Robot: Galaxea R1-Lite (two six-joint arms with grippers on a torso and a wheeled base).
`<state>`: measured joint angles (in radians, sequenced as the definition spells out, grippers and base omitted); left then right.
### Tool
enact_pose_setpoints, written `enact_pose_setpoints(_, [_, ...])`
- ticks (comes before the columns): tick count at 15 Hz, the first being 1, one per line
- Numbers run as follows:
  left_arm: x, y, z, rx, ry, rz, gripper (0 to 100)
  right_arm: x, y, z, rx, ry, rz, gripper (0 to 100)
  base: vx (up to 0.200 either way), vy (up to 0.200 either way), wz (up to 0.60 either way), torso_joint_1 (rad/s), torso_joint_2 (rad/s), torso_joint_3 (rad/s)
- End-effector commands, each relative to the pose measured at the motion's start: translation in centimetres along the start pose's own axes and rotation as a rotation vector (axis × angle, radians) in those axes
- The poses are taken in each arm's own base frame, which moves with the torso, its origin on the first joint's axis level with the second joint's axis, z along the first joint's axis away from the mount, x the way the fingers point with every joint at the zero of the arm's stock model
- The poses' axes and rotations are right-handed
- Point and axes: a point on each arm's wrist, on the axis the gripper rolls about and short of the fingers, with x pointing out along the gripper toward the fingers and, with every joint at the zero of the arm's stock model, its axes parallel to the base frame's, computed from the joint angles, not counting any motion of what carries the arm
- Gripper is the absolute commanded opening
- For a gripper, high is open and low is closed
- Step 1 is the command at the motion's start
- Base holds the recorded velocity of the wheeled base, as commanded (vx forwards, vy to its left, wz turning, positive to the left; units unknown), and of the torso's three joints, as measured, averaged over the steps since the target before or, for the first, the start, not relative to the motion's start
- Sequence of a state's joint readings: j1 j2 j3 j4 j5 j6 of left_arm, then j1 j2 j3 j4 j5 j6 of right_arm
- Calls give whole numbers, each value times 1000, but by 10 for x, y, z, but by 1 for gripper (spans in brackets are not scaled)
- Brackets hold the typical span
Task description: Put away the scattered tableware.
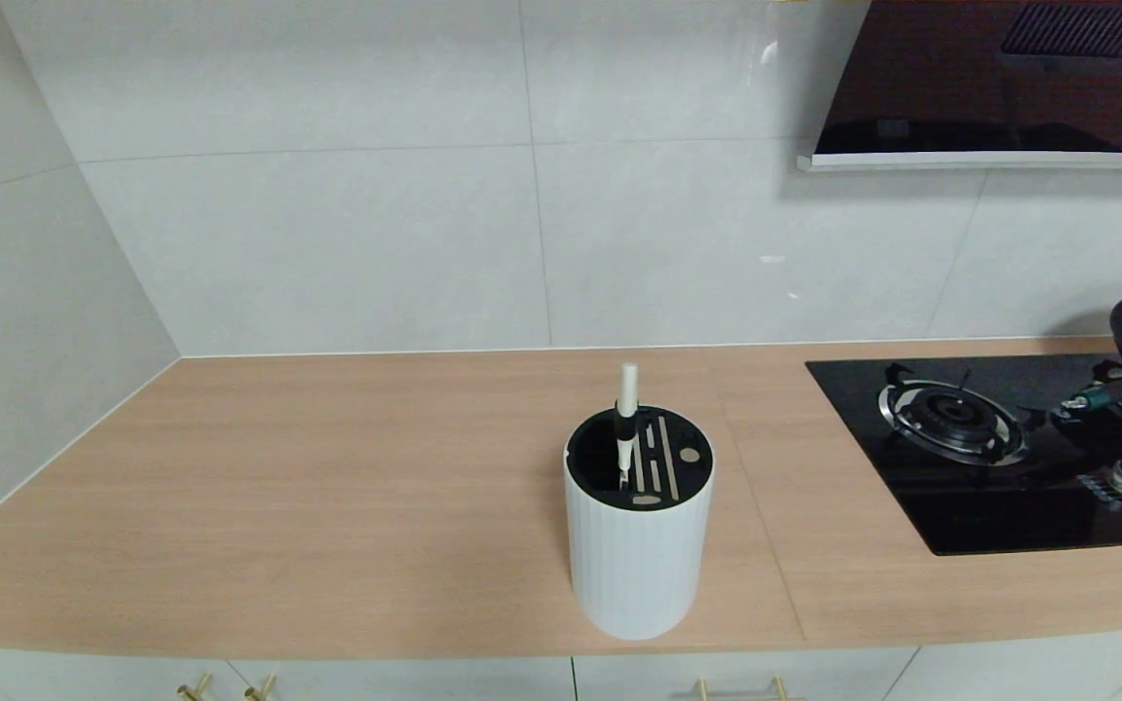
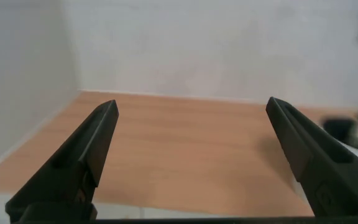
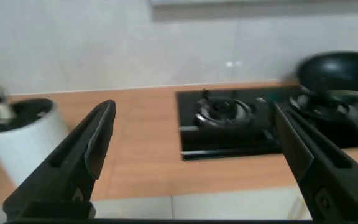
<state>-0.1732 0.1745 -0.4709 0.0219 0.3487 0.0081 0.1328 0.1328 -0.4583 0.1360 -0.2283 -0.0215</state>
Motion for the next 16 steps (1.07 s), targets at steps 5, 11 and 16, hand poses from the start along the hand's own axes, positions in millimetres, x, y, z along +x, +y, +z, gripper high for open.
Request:
enact_pose_setpoints(5, [-20,-6,-44,59,-10,121,100,-5,8,-57,-8,48,-89,100,0,0,0,0,0,0])
enact_pose_setpoints(11, [-7,-8,-126,104,218,-56,100,11,10,-110,-23,143,-36,100,0,0,0,0,0,0])
enact_pose_setpoints(16, [-8,-9,-130,63,254,-129,100,10,12,-115,-31,185,54,100,0,0,0,0,0,0])
